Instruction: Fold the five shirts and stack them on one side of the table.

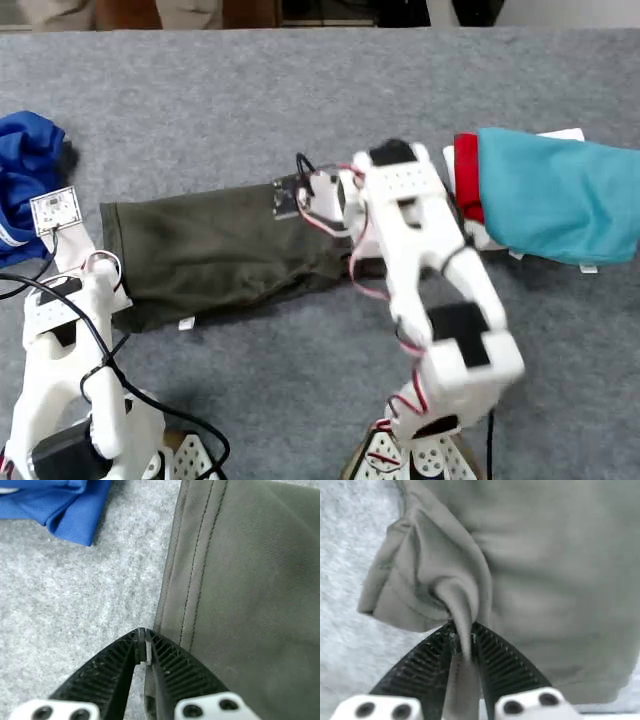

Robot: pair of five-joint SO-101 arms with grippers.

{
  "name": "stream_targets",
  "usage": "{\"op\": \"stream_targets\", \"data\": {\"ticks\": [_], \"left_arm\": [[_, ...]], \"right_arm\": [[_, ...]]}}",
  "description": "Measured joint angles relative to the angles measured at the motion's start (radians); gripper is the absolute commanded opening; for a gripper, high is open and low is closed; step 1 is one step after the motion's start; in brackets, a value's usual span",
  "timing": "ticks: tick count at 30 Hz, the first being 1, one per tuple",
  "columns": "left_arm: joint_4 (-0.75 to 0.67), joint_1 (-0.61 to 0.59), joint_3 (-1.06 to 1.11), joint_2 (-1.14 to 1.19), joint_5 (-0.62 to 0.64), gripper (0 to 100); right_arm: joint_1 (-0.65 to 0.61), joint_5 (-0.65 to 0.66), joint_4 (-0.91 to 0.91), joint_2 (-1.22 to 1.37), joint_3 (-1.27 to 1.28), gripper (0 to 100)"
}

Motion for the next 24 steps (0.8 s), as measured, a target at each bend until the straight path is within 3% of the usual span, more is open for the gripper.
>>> {"op": "stream_targets", "data": {"ticks": [4, 9, 11, 17, 19, 21, 24], "left_arm": [[0.000, 0.000, 0.000, 0.000, 0.000, 2], [0.000, 0.000, 0.000, 0.000, 0.000, 2], [0.000, 0.000, 0.000, 0.000, 0.000, 2], [0.000, 0.000, 0.000, 0.000, 0.000, 2], [0.000, 0.000, 0.000, 0.000, 0.000, 2], [0.000, 0.000, 0.000, 0.000, 0.000, 2], [0.000, 0.000, 0.000, 0.000, 0.000, 2]], "right_arm": [[-0.005, 0.043, 0.075, 0.170, -0.241, 2.7], [-0.051, 0.044, 0.140, 0.324, -0.468, 29.5], [-0.064, 0.015, 0.146, 0.364, -0.545, 35.1], [-0.071, -0.031, 0.212, 0.431, -0.723, 26.4], [-0.066, -0.069, 0.273, 0.433, -0.764, 17.1], [-0.049, -0.106, 0.336, 0.430, -0.812, 1.0], [-0.012, -0.172, 0.377, 0.384, -0.821, 3.7]]}}
